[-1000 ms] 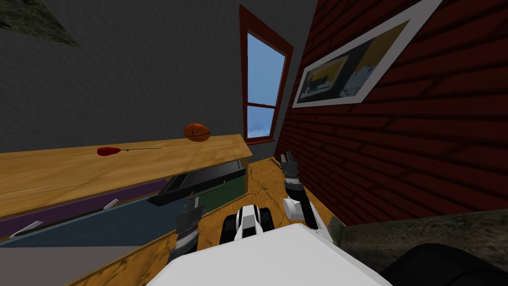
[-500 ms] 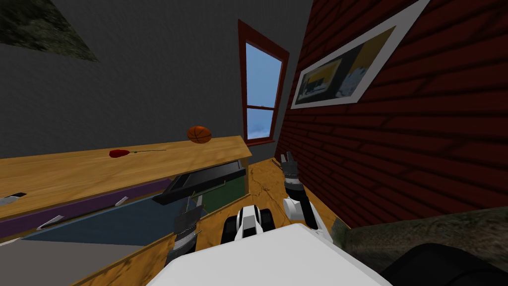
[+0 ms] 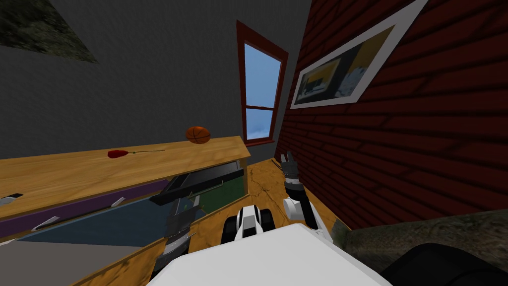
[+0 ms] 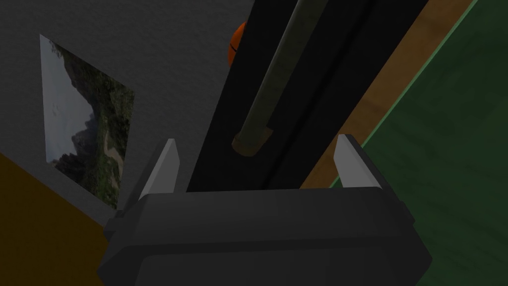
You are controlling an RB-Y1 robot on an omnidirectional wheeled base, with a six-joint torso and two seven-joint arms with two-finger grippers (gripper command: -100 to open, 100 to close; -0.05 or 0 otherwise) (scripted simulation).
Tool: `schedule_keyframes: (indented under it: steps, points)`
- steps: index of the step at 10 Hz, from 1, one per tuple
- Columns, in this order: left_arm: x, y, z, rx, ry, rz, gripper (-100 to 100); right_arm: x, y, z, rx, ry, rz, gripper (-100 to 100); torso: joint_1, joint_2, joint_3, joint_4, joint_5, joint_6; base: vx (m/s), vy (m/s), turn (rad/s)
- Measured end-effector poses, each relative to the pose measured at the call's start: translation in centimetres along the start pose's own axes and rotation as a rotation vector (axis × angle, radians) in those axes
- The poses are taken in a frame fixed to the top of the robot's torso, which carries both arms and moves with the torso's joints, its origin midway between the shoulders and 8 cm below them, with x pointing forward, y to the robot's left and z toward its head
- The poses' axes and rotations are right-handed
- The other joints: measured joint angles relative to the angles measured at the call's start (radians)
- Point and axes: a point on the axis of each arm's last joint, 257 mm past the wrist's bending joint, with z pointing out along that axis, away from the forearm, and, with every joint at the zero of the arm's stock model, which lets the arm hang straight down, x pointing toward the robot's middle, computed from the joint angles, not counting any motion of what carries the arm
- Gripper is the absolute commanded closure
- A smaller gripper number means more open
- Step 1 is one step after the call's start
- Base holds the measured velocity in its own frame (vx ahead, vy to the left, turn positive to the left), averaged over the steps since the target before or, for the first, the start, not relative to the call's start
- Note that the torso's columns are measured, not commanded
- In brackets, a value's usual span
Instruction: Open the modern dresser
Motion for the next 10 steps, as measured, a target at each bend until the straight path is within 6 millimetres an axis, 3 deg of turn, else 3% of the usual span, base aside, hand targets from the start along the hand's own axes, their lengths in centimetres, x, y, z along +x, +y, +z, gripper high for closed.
schedule_keyframes:
  steps: [7, 8, 10]
  points:
    - [-0.7, -1.5, 0.6, -0.032, -0.010, -0.010, -100, 0.0, 0.0, 0.0, 0.000, 0.000, 0.000, 0, -0.007, 0.010, 0.003, 0.008, -0.008, -0.002, 0.006, -0.016, 0.002]
    - [-0.9, -1.3, 0.4, -0.043, -0.015, -0.009, 0, 0.0, 0.0, 0.0, 0.000, 0.000, 0.000, 0, -0.006, 0.008, 0.004, 0.005, -0.005, -0.001, 0.005, 0.001, -0.001]
    - [-1.2, -0.8, 0.0, -0.062, -0.024, -0.006, 0, 0.0, 0.0, 0.0, 0.000, 0.000, 0.000, 0, -0.002, 0.001, 0.001, 0.000, 0.000, 0.001, 0.000, 0.000, 0.000]
